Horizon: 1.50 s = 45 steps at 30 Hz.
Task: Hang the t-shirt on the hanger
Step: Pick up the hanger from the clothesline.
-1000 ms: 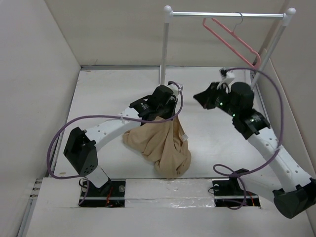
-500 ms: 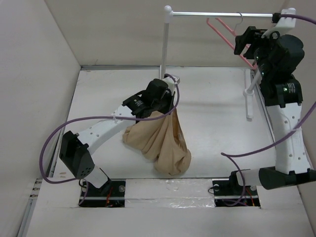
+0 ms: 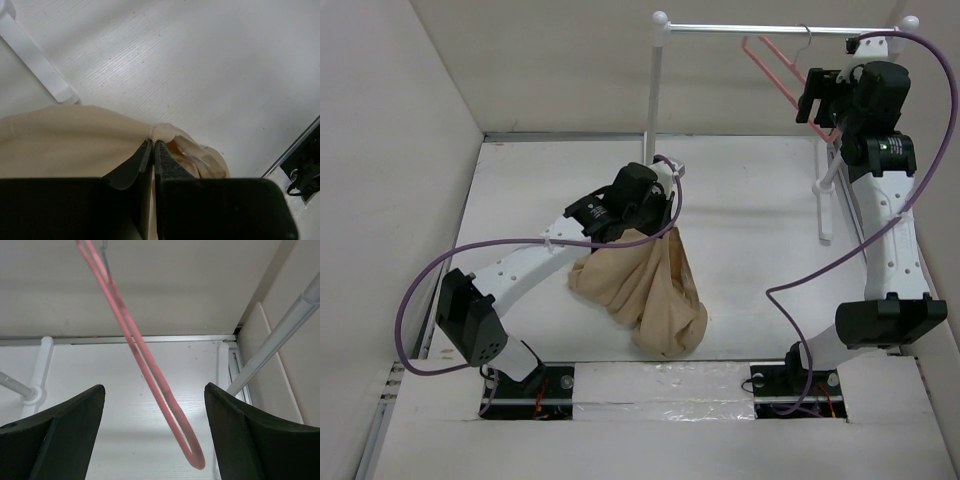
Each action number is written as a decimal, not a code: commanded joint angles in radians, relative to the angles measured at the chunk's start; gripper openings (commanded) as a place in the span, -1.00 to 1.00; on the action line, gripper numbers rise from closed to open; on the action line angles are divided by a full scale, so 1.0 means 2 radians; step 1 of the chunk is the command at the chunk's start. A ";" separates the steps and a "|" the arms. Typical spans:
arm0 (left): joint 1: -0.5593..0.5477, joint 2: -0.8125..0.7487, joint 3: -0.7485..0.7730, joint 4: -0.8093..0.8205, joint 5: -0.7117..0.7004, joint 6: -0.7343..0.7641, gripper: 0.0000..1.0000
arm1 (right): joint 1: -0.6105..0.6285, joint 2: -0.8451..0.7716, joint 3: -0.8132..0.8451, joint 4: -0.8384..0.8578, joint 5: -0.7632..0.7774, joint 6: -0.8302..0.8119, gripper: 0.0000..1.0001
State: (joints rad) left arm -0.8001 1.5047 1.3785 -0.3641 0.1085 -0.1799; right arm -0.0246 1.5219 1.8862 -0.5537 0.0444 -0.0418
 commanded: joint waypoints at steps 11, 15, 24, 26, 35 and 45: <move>0.000 -0.033 -0.005 0.011 0.022 0.020 -1.00 | -0.012 0.000 0.015 0.016 -0.048 0.002 0.54; 0.000 -0.039 -0.012 0.016 0.031 0.019 -1.00 | -0.017 0.021 0.044 0.008 -0.050 0.004 0.53; 0.000 -0.034 -0.013 0.020 0.032 0.022 -1.00 | -0.017 0.067 0.077 0.002 -0.082 0.019 0.19; 0.000 -0.032 -0.012 0.020 0.034 0.022 -1.00 | -0.017 0.076 0.086 0.003 -0.083 0.019 0.10; 0.010 -0.019 -0.010 0.024 0.042 0.017 -1.00 | -0.007 0.090 0.115 0.005 -0.080 0.016 -0.95; 0.010 -0.011 0.006 0.024 0.031 0.010 -1.00 | 0.005 0.038 0.076 0.017 -0.055 0.002 -1.00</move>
State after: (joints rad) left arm -0.7834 1.4971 1.3540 -0.3557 0.1719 -0.1478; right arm -0.0193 1.6905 2.0506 -0.5758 -0.0898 -0.0200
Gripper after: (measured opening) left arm 0.010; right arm 0.100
